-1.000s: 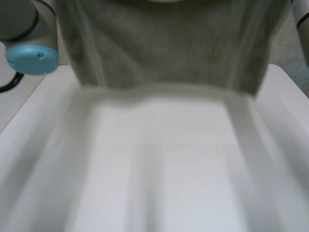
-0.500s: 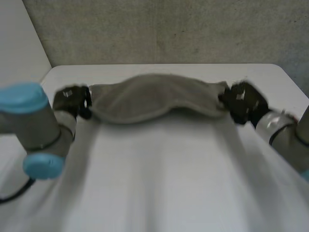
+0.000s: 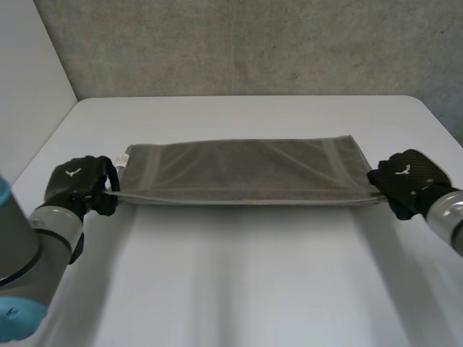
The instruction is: Fold the towel.
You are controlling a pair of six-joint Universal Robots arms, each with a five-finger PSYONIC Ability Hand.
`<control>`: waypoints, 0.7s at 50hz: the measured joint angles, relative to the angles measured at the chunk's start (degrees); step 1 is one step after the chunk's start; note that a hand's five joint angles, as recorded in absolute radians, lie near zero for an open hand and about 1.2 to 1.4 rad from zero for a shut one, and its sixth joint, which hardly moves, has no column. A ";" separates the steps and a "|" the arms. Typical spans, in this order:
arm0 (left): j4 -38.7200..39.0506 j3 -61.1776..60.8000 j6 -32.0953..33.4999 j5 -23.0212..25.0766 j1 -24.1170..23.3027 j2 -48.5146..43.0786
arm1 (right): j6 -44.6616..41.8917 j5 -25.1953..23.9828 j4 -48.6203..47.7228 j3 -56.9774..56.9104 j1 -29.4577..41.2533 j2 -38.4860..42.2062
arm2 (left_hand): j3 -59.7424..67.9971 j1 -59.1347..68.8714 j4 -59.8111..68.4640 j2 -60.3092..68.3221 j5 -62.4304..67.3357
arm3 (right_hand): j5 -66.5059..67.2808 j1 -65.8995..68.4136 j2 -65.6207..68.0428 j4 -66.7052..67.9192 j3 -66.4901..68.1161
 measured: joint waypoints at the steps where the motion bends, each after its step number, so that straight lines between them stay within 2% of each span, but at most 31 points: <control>1: -0.60 -0.95 0.00 0.06 -0.03 2.21 | -0.07 -1.04 2.42 0.30 -1.07 -1.98 | 0.00 0.00 0.00 0.00 0.00 | 0.00 0.00 0.00 0.00 0.00; 8: -3.89 -5.66 0.00 2.86 -0.46 12.40 | -1.04 -8.46 16.54 0.01 -6.64 -9.32 | 0.01 0.00 0.00 0.00 0.00 | 0.31 0.00 0.00 0.00 0.00; 14: -4.33 -5.28 0.01 5.45 -0.30 12.36 | -2.83 -11.48 18.33 -2.80 -7.55 -7.31 | 0.01 0.00 0.00 0.00 0.00 | 0.32 0.00 0.00 0.00 0.00; 17: -4.03 -2.04 0.08 5.67 -0.08 7.57 | -3.09 -10.05 17.01 -6.54 -6.64 -2.27 | 0.01 0.00 0.00 0.00 0.00 | 0.33 0.00 0.00 0.00 0.00; 23: -3.76 10.15 0.27 5.31 -0.22 -7.93 | -2.61 -2.65 15.11 -19.55 -0.93 11.62 | 0.02 0.00 0.00 0.00 0.00 | 0.33 0.00 0.00 0.00 0.00; 30: -5.87 30.84 0.35 3.05 -0.95 -27.44 | -1.88 7.38 14.77 -43.22 6.75 32.52 | 0.03 0.00 0.00 0.00 0.00 | 0.33 0.00 0.01 0.01 0.00; 35: -9.20 44.13 0.36 1.31 -1.44 -37.20 | -0.59 11.03 14.63 -57.42 8.94 43.29 | 0.03 0.00 0.00 0.00 0.00 | 0.33 0.00 0.01 0.01 0.03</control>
